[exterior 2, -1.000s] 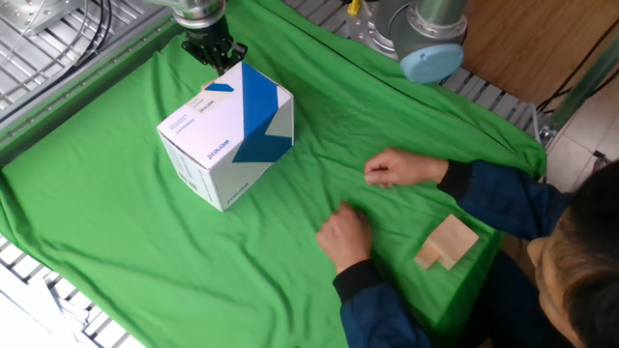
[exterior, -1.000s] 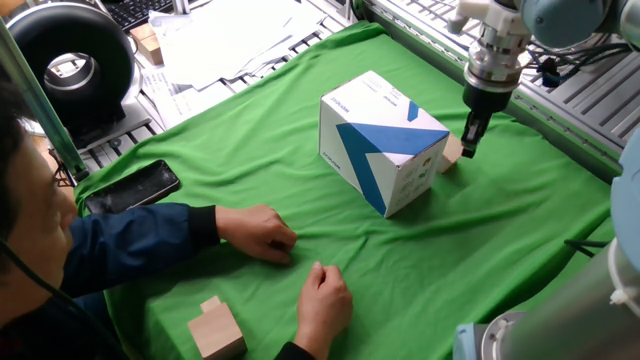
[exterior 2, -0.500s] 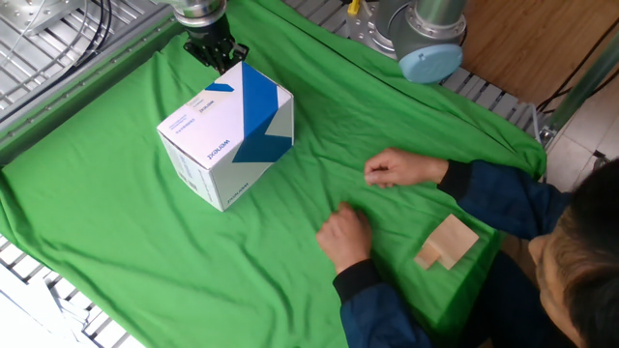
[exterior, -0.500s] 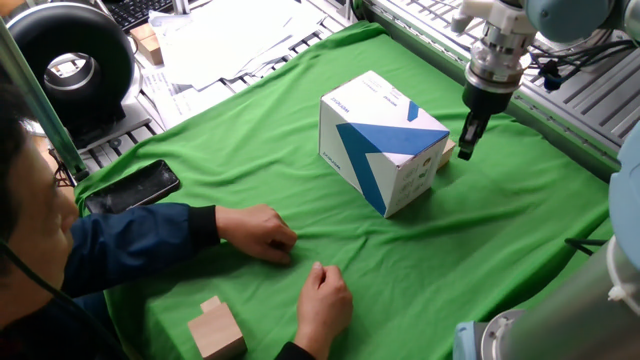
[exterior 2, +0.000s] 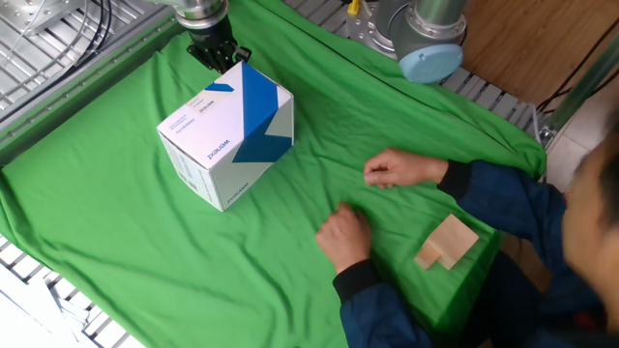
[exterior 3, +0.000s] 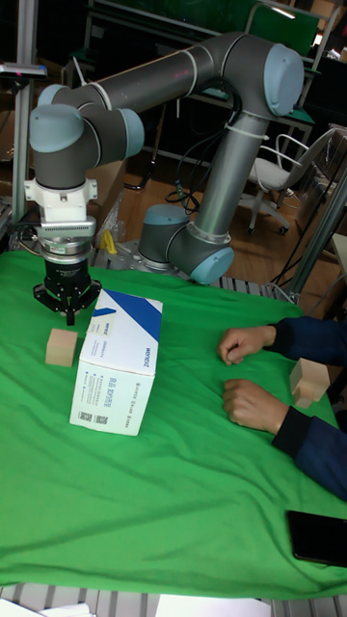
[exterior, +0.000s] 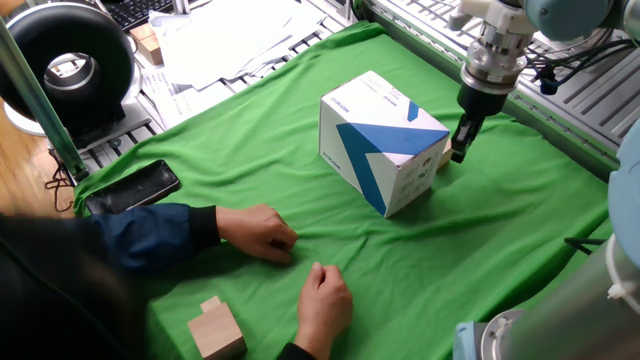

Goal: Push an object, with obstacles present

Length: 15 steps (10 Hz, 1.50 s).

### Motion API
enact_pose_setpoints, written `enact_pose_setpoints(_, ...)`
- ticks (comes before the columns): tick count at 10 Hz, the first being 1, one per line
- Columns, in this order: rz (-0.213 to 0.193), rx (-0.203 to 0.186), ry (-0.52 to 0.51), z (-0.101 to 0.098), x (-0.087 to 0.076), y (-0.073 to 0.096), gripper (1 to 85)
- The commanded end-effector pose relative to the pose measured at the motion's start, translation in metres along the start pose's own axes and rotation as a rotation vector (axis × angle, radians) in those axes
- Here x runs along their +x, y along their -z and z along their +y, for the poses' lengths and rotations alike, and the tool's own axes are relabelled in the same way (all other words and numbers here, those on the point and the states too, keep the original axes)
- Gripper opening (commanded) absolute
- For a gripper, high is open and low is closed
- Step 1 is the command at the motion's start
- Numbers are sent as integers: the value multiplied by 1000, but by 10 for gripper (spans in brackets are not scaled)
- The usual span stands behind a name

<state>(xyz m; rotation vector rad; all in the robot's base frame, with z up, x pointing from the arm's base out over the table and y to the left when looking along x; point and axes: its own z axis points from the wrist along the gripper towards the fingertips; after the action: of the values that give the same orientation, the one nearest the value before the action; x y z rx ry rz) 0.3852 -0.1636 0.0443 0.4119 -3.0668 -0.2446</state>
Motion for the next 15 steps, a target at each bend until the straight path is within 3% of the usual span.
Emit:
enact_pose_setpoints(1, -41, -5, -54, -4, -14, 0, 17)
enact_pose_setpoints(3, -52, 9, -18, -11, -18, -2, 13)
enact_pose_setpoints(15, -78, 1, 52, -13, -33, -1, 10)
